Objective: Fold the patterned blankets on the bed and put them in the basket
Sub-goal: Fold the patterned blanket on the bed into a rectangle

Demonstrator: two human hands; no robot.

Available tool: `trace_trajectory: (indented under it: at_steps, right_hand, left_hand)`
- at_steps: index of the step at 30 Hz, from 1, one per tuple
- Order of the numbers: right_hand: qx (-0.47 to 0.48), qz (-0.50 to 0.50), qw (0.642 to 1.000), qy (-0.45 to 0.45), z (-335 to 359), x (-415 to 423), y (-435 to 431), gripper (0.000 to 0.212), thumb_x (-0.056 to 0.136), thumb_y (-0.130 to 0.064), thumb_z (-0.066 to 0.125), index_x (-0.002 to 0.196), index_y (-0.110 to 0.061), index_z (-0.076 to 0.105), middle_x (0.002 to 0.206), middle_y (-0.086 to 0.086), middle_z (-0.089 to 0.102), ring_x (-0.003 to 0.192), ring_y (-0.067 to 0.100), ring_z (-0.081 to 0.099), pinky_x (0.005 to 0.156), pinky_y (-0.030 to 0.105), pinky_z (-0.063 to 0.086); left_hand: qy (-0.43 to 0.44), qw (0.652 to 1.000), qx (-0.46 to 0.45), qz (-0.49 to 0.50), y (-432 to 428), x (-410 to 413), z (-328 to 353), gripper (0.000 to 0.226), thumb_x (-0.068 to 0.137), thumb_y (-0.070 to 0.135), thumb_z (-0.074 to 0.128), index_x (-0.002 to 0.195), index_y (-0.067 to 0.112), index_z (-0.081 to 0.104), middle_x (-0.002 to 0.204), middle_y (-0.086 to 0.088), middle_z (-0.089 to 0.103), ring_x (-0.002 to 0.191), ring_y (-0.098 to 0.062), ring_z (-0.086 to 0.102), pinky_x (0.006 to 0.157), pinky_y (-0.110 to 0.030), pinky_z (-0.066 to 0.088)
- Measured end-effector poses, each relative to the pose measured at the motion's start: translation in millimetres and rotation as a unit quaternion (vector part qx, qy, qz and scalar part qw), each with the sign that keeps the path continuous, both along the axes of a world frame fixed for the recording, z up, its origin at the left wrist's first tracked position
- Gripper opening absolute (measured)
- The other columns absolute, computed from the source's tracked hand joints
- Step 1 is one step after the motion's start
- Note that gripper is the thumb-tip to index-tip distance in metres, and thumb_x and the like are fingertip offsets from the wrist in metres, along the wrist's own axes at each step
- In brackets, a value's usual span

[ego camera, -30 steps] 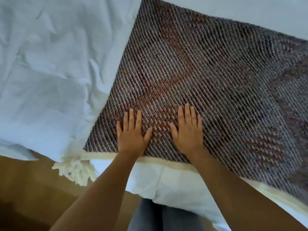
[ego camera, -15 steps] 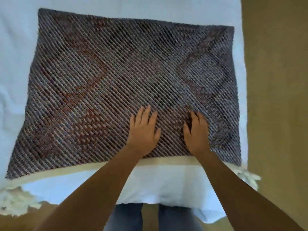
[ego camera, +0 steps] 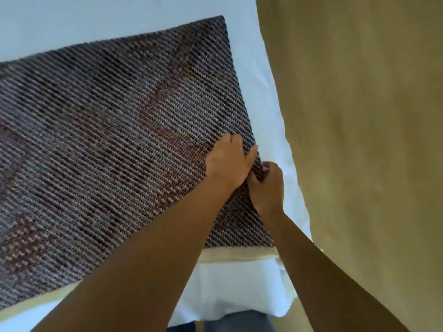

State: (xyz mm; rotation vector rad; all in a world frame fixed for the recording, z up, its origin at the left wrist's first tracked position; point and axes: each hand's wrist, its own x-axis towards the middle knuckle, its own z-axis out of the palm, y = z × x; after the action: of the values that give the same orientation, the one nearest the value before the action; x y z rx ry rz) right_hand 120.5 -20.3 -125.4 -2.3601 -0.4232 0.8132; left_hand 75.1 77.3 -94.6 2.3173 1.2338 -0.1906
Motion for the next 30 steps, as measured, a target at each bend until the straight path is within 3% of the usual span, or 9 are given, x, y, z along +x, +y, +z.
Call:
trace_trajectory:
  at_steps: [3,5,7,11,16,20,24,26,30]
  right_hand:
    - [0.013,0.033,0.998,0.058,0.7,2.5,8.5,0.018,0.085,-0.028,0.059,0.089,-0.017,0.044,0.071,-0.011,0.051,0.070,0.018,0.054,0.048,0.024,0.031]
    - [0.015,0.053,0.997,0.059,2.7,-0.8,10.2,0.014,0.086,-0.026,0.056,0.087,-0.017,0.045,0.070,-0.010,0.051,0.067,0.016,0.053,0.048,0.025,0.031]
    - [0.018,0.051,0.997,0.057,6.2,-7.0,10.4,0.014,0.088,-0.028,0.053,0.084,-0.017,0.045,0.074,-0.005,0.055,0.069,0.018,0.054,0.054,0.029,0.036]
    - [-0.001,0.037,0.998,0.055,13.8,-20.5,9.5,0.023,0.090,-0.034,0.048,0.084,-0.013,0.045,0.082,0.006,0.061,0.076,0.028,0.057,0.066,0.039,0.046]
    - [-0.065,0.088,0.994,-0.025,16.8,-35.0,4.2,0.034,0.090,-0.049,0.045,0.082,-0.016,0.041,0.080,0.003,0.058,0.076,0.027,0.057,0.064,0.035,0.044]
    - [-0.049,0.171,0.976,-0.129,23.1,-68.4,5.8,0.025,0.094,-0.038,0.043,0.082,-0.017,0.036,0.079,0.006,0.056,0.075,0.030,0.057,0.064,0.035,0.039]
    - [-0.004,0.201,0.972,-0.120,36.3,-131.8,22.4,0.023,0.095,-0.034,0.043,0.082,-0.019,0.031,0.074,0.000,0.045,0.073,0.030,0.056,0.058,0.031,0.033]
    - [0.016,0.209,0.971,-0.111,42.6,-172.2,39.2,0.022,0.095,-0.034,0.043,0.083,-0.019,0.031,0.076,0.004,0.051,0.073,0.030,0.057,0.058,0.033,0.035]
    - [0.055,0.189,0.978,-0.071,53.1,-268.6,77.0,0.019,0.095,-0.031,0.045,0.084,-0.019,0.035,0.074,0.005,0.055,0.072,0.032,0.059,0.063,0.036,0.041]
  left_hand:
    - [0.087,0.993,-0.062,0.052,3.1,27.8,-4.1,0.078,0.082,0.066,0.045,0.132,0.008,0.032,0.132,-0.014,0.041,0.118,-0.033,0.045,0.084,-0.044,0.044]
    - [0.122,0.987,-0.072,0.070,5.1,36.2,-6.8,0.081,0.078,0.062,0.055,0.133,0.008,0.029,0.132,-0.015,0.040,0.117,-0.035,0.046,0.078,-0.042,0.042]
    - [0.127,0.988,-0.053,0.063,9.1,37.2,-8.8,0.063,0.082,0.046,0.057,0.126,0.008,0.033,0.124,-0.015,0.046,0.102,-0.033,0.053,0.066,-0.036,0.037]
    - [0.054,0.996,-0.042,0.062,19.6,25.1,-6.1,0.026,0.091,0.022,0.045,0.111,0.005,0.043,0.096,-0.014,0.060,0.068,-0.025,0.047,0.051,-0.030,0.030]
    - [-0.021,0.995,-0.057,0.078,32.7,-12.1,1.0,0.020,0.095,0.020,0.043,0.102,0.001,0.046,0.091,-0.020,0.061,0.073,-0.032,0.055,0.058,-0.034,0.039]
    - [-0.060,0.992,-0.056,0.097,49.3,-53.5,4.5,0.021,0.096,0.023,0.044,0.100,0.002,0.044,0.083,-0.017,0.057,0.070,-0.031,0.054,0.056,-0.035,0.041]
    - [-0.093,0.989,-0.049,0.107,75.0,-112.3,8.5,0.018,0.097,0.024,0.043,0.089,0.009,0.036,0.063,-0.003,0.043,0.052,-0.020,0.045,0.046,-0.031,0.035]
    - [-0.119,0.983,-0.047,0.134,90.8,-150.7,12.3,0.018,0.097,0.023,0.044,0.088,0.009,0.036,0.062,-0.001,0.040,0.050,-0.015,0.041,0.042,-0.031,0.029]
    - [-0.157,0.972,-0.046,0.169,125.2,-243.2,19.4,0.018,0.096,0.022,0.043,0.086,0.009,0.037,0.072,-0.005,0.047,0.062,-0.022,0.047,0.056,-0.034,0.037]
